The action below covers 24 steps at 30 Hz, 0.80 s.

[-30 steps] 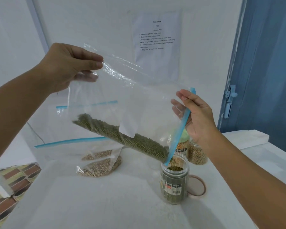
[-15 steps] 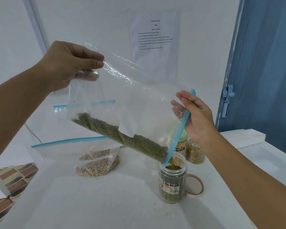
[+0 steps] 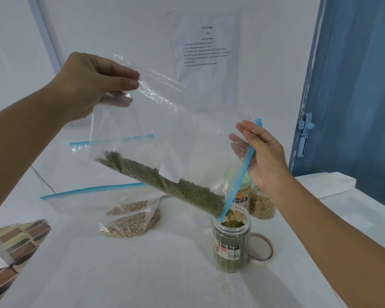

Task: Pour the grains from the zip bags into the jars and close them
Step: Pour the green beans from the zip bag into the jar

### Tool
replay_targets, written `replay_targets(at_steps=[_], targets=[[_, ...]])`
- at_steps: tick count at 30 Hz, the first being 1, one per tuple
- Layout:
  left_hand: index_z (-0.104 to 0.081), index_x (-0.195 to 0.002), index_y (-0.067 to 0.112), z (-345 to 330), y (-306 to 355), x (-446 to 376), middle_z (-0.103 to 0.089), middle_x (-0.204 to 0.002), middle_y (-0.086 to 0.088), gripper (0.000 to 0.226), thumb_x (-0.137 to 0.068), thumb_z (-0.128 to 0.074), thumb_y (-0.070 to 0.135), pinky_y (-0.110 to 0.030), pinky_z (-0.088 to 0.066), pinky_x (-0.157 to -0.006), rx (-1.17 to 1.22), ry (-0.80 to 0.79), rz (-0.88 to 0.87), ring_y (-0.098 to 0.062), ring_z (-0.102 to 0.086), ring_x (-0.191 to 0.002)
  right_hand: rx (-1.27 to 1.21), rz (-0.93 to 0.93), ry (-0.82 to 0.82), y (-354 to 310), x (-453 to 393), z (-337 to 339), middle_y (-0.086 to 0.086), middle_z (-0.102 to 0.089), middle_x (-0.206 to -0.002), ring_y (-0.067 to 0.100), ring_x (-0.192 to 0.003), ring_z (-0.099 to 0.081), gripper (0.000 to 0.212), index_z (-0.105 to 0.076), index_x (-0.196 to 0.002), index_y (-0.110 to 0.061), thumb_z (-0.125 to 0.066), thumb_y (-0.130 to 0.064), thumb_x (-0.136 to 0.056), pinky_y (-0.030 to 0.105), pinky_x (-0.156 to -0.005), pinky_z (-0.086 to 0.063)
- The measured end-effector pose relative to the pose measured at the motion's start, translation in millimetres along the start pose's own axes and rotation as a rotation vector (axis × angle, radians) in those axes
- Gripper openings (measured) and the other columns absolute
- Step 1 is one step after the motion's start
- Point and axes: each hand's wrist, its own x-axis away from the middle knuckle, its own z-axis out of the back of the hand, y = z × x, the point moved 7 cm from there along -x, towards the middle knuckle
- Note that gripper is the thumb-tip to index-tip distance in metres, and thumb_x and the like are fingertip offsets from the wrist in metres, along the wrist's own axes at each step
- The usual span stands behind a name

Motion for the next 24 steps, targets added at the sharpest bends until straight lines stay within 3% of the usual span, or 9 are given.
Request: replay_targets(at_steps=[8,16,24], targets=[[-0.08,-0.102,0.008,-0.2,-1.4,1.5,-0.077,-0.101,-0.017,0.027,-0.076,-0.086,0.009,-0.035,-0.065,-0.079,0.013,-0.003,0.007,-0.018,-0.069,-0.066,-0.007,-0.001,-0.003,1.2,-1.1,0.3,0.008,-0.076,-0.12,0.032,-0.106,-0.076,0.02,-0.074,-0.115,-0.008,-0.063,-0.002,-0.099,0.033,-0.084,-0.062],[-0.079,-0.106,0.006,-3.8,-1.6,2.5,-0.07,-0.118,-0.031,0.03,-0.077,-0.085,0.009,-0.032,-0.064,-0.077,0.013,-0.004,-0.001,-0.018,-0.066,-0.067,-0.008,0.0,0.0,2.1,-0.1,3.6,0.008,-0.077,-0.118,0.032,-0.104,-0.076,0.019,-0.075,-0.113,-0.008,-0.063,-0.002,-0.099,0.032,-0.082,-0.063],[-0.076,-0.114,0.001,-6.0,-0.9,1.2,-0.067,-0.121,-0.034,0.039,-0.077,-0.084,0.01,-0.03,-0.064,-0.076,0.005,-0.015,-0.009,-0.018,-0.064,-0.069,-0.008,0.007,-0.002,2.5,-0.3,4.8,0.006,-0.078,-0.116,0.032,-0.104,-0.076,0.018,-0.075,-0.112,-0.009,-0.064,-0.003,-0.099,0.032,-0.081,-0.063]])
